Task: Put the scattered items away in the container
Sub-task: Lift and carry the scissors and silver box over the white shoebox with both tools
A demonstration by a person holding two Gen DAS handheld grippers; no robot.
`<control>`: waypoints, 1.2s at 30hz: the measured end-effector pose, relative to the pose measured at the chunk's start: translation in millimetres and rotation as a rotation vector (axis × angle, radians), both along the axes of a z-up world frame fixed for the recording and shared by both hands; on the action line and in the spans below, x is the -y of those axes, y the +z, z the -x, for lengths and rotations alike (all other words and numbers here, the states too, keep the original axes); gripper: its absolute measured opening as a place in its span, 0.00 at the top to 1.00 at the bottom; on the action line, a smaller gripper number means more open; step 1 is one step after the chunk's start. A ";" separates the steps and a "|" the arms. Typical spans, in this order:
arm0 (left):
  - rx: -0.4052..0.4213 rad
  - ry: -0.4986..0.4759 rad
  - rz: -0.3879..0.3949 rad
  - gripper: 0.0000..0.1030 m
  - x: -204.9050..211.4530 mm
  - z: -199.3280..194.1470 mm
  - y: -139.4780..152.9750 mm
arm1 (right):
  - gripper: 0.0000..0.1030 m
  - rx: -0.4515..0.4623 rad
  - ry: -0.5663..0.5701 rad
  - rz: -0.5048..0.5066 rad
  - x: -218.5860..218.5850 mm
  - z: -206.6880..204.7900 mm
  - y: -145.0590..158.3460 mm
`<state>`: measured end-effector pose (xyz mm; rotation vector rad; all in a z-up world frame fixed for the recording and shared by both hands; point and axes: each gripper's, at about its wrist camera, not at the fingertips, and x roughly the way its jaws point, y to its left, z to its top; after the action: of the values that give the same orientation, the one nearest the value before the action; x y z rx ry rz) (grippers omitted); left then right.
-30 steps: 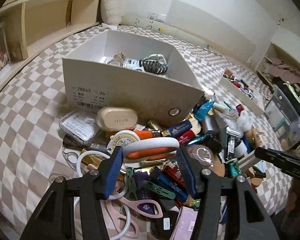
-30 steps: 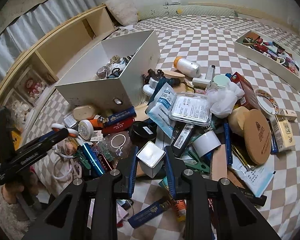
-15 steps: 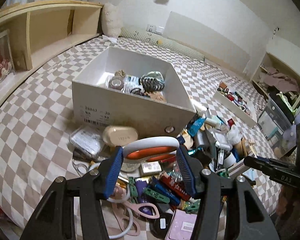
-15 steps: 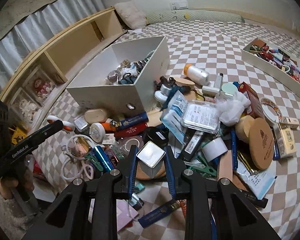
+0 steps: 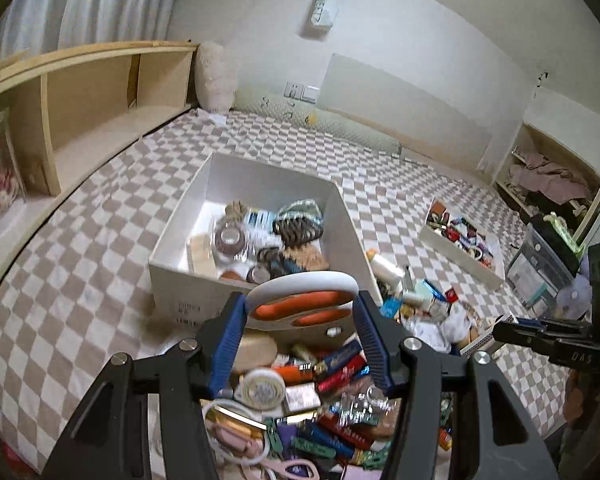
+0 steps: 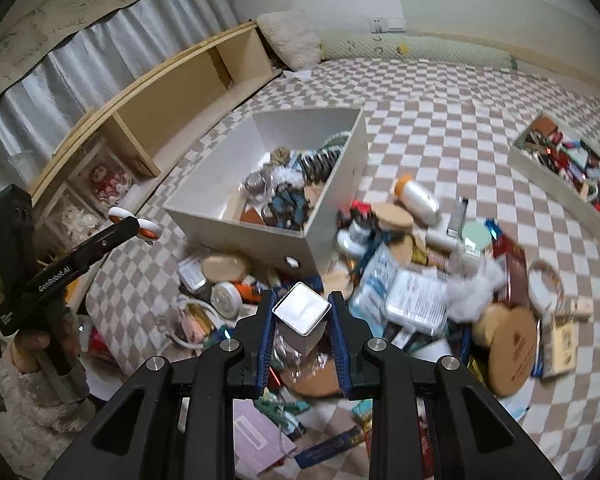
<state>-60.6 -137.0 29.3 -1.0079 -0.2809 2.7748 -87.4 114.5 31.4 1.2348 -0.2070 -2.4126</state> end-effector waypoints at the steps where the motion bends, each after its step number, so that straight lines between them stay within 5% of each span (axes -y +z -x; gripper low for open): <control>1: -0.002 -0.001 -0.005 0.47 1.0 3.9 3.6 | 0.74 -0.005 0.008 0.002 1.1 3.5 6.7; 13: 0.001 0.001 -0.021 0.47 11.1 63.9 28.8 | 0.74 -0.099 0.104 -0.001 36.7 50.7 66.5; 36: 0.173 0.080 0.113 0.47 28.1 119.8 -39.0 | 0.74 0.037 0.097 0.057 78.2 135.9 33.2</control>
<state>-180.4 -165.1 -9.8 -1.2946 -0.1923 2.8051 -223.2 36.3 64.6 1.2365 -0.2203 -2.2875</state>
